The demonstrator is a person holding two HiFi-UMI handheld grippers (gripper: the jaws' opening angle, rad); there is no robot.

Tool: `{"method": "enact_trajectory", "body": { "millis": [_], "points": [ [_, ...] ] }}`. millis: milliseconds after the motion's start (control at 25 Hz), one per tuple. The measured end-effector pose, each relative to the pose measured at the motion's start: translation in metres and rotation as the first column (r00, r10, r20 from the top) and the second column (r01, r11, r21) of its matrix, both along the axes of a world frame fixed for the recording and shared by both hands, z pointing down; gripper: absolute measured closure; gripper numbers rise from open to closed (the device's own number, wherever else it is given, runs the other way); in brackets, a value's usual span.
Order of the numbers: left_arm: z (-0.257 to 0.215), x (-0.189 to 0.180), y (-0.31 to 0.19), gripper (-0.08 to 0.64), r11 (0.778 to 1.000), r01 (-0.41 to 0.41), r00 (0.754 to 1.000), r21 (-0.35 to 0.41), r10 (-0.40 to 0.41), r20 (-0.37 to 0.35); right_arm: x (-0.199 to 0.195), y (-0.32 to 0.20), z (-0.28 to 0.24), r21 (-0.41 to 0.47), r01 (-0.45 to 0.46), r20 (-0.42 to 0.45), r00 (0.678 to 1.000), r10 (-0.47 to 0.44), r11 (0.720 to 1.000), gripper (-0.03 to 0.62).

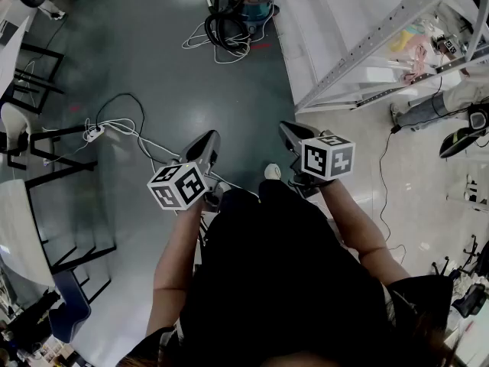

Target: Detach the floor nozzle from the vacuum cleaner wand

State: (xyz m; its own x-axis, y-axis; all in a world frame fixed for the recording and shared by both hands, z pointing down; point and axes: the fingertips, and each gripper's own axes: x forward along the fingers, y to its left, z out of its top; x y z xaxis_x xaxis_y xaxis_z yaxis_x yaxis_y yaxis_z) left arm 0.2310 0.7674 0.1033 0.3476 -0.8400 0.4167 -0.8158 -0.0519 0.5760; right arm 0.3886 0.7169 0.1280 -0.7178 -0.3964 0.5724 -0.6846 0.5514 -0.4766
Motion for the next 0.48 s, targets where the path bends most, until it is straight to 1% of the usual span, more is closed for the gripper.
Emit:
{"method": "enact_trajectory", "body": {
  "millis": [160, 360, 480],
  "points": [
    [0.001, 0.008, -0.006, 0.551, 1.0, -0.015, 1.0, 0.007, 0.015, 0.021, 0.003, -0.006, 0.004, -0.004, 0.003, -0.001, 1.0, -0.003, 1.0, 0.597],
    [0.009, 0.011, -0.01, 0.551, 1.0, 0.002, 1.0, -0.008, -0.002, 0.026, 0.008, -0.012, 0.006, -0.003, 0.003, 0.002, 1.0, -0.003, 1.0, 0.597],
    [0.012, 0.017, -0.013, 0.551, 1.0, 0.019, 1.0, -0.009, -0.019, 0.016, 0.017, -0.016, 0.007, -0.022, -0.011, 0.02, 1.0, 0.012, 1.0, 0.597]
  ]
}}
